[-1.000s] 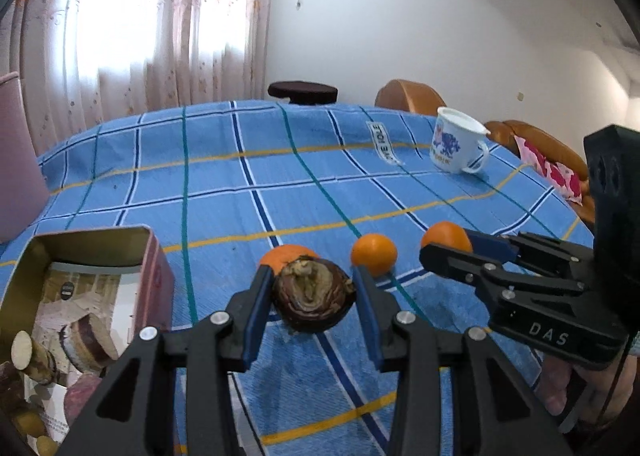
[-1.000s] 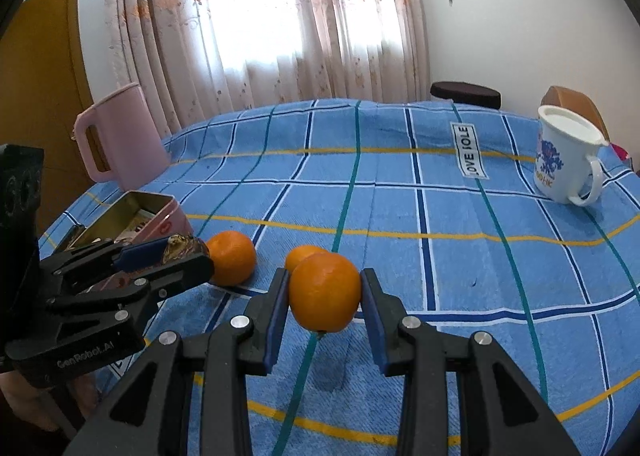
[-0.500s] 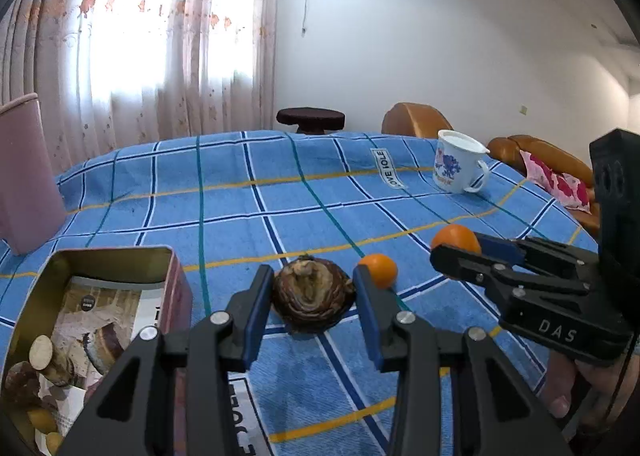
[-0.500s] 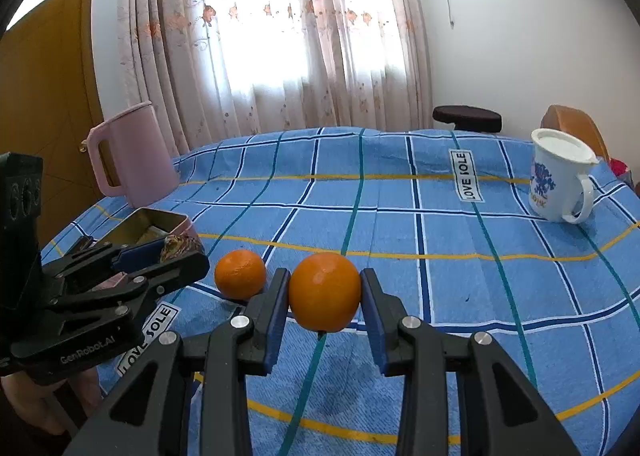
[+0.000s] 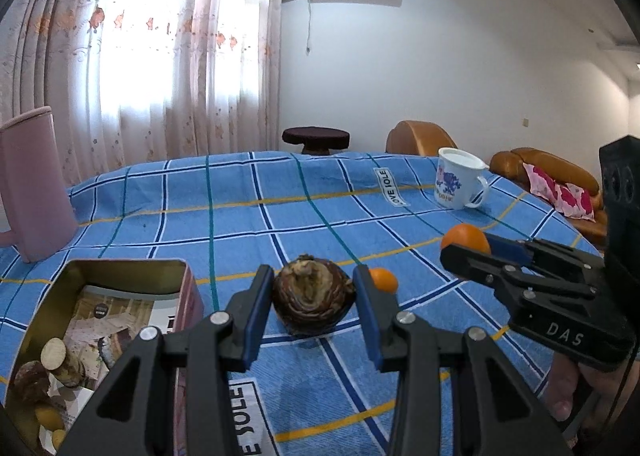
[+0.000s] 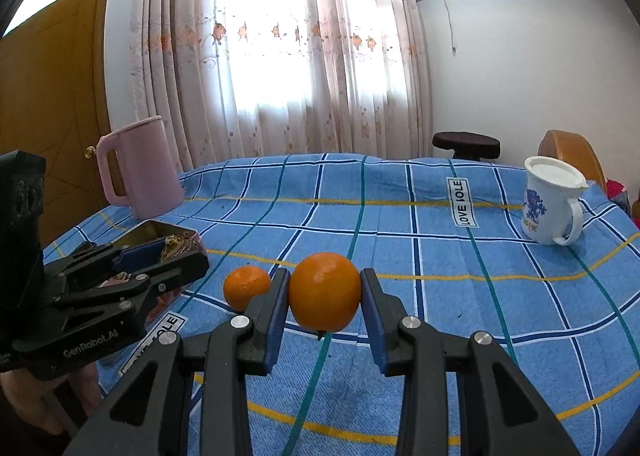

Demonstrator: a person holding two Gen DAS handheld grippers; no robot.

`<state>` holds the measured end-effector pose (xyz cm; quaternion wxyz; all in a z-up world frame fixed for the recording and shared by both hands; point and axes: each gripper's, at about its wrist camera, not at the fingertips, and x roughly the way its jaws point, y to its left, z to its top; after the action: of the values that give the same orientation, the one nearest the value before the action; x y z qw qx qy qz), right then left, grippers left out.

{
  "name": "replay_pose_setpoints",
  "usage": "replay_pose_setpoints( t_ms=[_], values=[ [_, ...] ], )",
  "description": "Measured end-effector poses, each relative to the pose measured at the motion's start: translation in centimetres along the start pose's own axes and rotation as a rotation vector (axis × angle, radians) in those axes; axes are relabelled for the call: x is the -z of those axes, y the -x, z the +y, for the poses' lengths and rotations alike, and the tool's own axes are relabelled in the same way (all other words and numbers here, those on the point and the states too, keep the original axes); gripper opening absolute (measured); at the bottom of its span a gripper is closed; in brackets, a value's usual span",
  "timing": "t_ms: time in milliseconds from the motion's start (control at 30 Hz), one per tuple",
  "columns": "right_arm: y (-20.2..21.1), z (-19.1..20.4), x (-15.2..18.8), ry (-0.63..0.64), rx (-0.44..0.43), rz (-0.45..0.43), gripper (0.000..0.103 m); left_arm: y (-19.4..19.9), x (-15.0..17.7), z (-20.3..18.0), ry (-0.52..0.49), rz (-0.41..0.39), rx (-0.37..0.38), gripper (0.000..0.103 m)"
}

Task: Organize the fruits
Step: 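Grasp the dark round fruit with the left tool while the right tool grasps an orange, then carry the dark fruit with the left tool while the right tool carries the orange over the tin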

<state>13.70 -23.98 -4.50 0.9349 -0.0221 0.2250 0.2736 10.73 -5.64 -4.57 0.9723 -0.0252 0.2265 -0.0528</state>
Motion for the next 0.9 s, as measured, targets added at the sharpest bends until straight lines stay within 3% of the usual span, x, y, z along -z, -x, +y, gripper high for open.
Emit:
replay_pose_setpoints(
  t_ms=[600,900],
  values=[
    [1.7,1.1,0.0,0.059,0.030,-0.097,0.037,1.5,0.1,-0.5,-0.025,-0.077,-0.031,0.042],
    [1.9,1.6,0.2,0.059,0.023,-0.096,0.037,2.3,0.4,0.0,-0.013,-0.079,-0.025,0.042]
  ],
)
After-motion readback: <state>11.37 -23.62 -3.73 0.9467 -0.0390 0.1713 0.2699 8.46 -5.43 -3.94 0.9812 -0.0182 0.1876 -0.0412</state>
